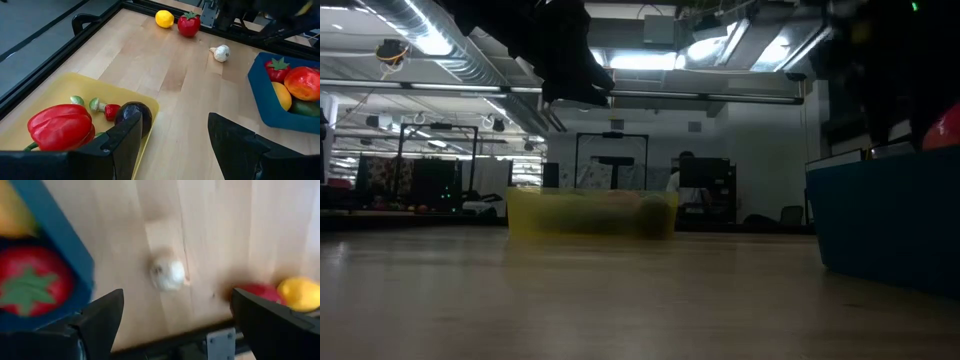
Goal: Sort produce into baskets
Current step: Put the white garlic into the yellow bin, then put the red tomato into the blue bin
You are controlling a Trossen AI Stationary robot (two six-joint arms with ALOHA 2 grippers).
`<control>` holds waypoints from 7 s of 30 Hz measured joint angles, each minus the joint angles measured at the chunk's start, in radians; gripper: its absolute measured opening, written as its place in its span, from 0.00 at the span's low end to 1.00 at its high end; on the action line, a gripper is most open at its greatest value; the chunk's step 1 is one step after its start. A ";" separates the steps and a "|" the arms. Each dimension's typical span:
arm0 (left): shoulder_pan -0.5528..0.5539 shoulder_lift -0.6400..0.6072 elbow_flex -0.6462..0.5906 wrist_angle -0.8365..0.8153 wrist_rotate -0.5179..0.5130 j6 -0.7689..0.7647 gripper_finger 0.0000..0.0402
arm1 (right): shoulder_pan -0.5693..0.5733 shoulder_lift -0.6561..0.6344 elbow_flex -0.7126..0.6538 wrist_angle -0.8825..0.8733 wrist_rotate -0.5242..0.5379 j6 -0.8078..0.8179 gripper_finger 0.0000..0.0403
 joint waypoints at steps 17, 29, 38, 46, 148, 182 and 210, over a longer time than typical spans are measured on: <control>0.000 0.000 0.000 0.002 0.000 0.000 0.56 | -0.044 0.000 -0.258 0.198 -0.057 -0.168 0.73; 0.000 0.000 0.000 0.004 0.000 0.000 0.56 | -0.044 0.000 -0.333 0.316 -0.032 -0.183 0.61; 0.000 0.000 0.000 0.003 0.000 0.000 0.56 | -0.043 0.000 -0.333 0.314 -0.024 -0.183 0.49; 0.000 0.000 0.000 0.003 0.000 0.000 0.56 | -0.043 0.000 -0.332 0.329 -0.025 -0.183 0.38; -0.140 -0.787 -0.450 0.130 -0.083 0.146 0.56 | -0.429 0.353 -0.158 1.681 0.217 -0.392 0.80; -0.137 -1.263 -0.838 0.189 -0.089 0.102 0.56 | -0.429 -0.240 -0.158 0.665 0.224 -0.118 0.96; -0.137 -1.260 -0.851 0.184 -0.124 0.099 0.56 | -0.916 -0.293 -0.229 0.063 0.005 0.002 0.96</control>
